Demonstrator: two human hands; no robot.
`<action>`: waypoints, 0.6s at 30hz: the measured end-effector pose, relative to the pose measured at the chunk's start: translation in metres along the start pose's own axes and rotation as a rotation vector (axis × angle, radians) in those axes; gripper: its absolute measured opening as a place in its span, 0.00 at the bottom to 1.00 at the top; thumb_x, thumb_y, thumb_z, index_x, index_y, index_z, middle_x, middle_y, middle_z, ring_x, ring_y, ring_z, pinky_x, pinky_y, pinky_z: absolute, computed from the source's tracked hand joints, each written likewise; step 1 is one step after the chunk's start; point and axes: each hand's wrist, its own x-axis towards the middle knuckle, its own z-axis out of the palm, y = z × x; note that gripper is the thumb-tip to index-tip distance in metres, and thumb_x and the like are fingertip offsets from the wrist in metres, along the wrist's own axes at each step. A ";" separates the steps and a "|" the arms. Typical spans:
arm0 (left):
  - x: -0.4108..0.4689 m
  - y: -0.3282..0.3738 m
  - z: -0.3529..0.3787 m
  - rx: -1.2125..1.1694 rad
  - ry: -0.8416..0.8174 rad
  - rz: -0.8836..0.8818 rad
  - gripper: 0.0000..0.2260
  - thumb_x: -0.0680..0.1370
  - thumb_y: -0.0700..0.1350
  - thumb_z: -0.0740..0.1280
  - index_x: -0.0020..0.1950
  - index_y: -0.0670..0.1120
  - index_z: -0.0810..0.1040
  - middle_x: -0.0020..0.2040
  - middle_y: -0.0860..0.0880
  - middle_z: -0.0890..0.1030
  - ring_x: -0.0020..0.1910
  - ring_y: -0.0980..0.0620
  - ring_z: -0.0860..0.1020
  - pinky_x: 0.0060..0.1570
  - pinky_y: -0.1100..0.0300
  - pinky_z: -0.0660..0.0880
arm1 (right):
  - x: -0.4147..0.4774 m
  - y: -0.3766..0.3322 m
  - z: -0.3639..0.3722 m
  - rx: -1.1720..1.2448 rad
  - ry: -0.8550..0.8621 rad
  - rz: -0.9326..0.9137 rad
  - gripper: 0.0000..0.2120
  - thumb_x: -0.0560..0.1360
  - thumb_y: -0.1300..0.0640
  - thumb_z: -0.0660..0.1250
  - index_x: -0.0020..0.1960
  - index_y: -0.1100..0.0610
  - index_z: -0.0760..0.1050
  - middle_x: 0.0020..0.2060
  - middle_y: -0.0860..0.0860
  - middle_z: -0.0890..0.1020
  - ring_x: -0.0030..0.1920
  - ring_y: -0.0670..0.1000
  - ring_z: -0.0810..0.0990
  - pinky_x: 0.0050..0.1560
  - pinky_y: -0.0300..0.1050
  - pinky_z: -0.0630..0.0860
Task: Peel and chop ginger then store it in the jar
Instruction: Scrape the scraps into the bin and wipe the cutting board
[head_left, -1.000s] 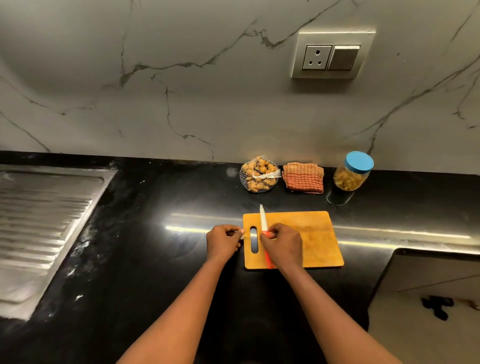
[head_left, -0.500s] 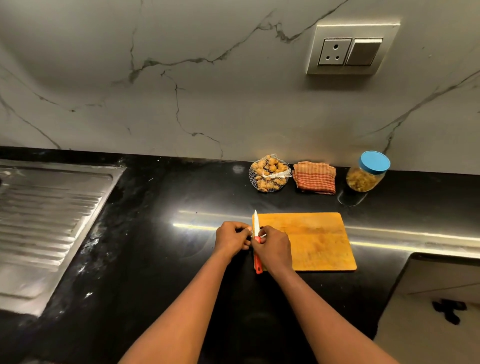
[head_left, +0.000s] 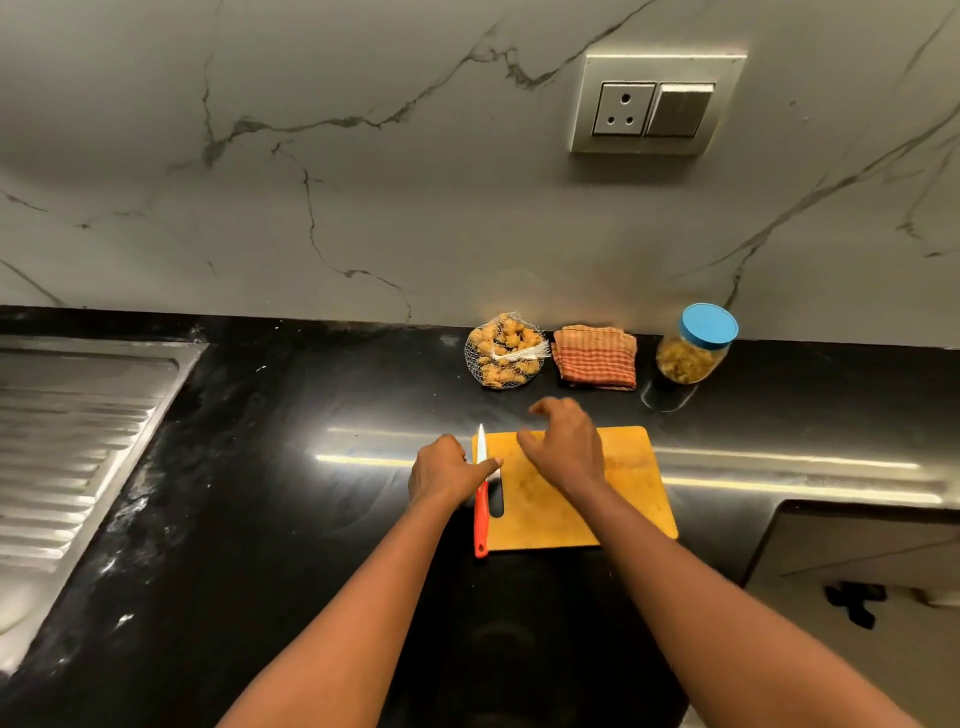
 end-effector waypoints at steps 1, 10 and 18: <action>0.000 0.001 0.001 0.021 -0.021 -0.005 0.24 0.66 0.66 0.73 0.44 0.49 0.70 0.41 0.48 0.79 0.38 0.47 0.80 0.40 0.51 0.81 | 0.013 0.005 -0.008 -0.037 -0.006 -0.015 0.19 0.74 0.50 0.71 0.63 0.54 0.76 0.57 0.52 0.78 0.55 0.52 0.78 0.51 0.44 0.74; 0.008 0.000 0.004 0.080 -0.086 0.065 0.30 0.64 0.63 0.76 0.54 0.51 0.65 0.48 0.49 0.77 0.43 0.48 0.78 0.41 0.52 0.80 | 0.107 0.050 -0.039 -0.412 -0.195 -0.009 0.33 0.74 0.49 0.70 0.74 0.56 0.63 0.72 0.59 0.67 0.69 0.63 0.69 0.66 0.59 0.70; 0.008 0.017 -0.009 0.119 -0.338 0.151 0.54 0.55 0.60 0.82 0.71 0.61 0.51 0.61 0.44 0.74 0.57 0.42 0.75 0.51 0.50 0.77 | 0.142 0.067 -0.030 -0.525 -0.343 0.002 0.34 0.76 0.45 0.66 0.77 0.49 0.56 0.74 0.59 0.61 0.71 0.69 0.61 0.64 0.68 0.68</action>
